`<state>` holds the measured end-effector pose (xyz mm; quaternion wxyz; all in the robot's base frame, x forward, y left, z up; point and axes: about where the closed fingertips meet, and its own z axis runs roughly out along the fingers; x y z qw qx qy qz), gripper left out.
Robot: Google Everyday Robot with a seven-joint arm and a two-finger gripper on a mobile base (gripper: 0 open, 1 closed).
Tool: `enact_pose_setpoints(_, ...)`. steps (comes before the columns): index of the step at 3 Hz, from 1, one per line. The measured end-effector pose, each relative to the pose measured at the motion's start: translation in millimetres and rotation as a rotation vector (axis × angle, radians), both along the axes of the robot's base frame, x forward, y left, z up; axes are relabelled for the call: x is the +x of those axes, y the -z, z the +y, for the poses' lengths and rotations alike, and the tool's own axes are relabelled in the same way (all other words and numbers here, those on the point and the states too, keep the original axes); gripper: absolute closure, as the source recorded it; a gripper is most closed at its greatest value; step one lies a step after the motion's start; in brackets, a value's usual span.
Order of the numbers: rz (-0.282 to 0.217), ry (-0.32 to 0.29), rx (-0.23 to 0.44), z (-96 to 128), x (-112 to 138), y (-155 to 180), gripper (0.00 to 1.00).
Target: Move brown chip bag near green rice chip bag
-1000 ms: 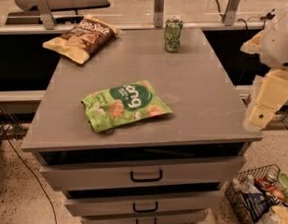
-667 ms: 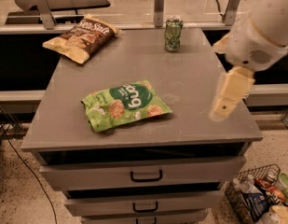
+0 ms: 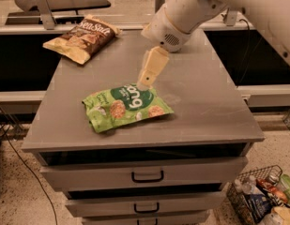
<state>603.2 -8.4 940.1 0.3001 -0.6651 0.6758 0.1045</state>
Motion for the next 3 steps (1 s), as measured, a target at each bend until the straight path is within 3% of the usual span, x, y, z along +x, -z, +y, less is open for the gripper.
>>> enact_pose_setpoints(1,0.0,0.0,0.0,0,0,0,0.0)
enact_pose_setpoints(2,-0.016,0.0,0.068,20,17,-1,0.0)
enact_pose_setpoints(3,-0.064,-0.009,0.181,72,69,-3,0.0)
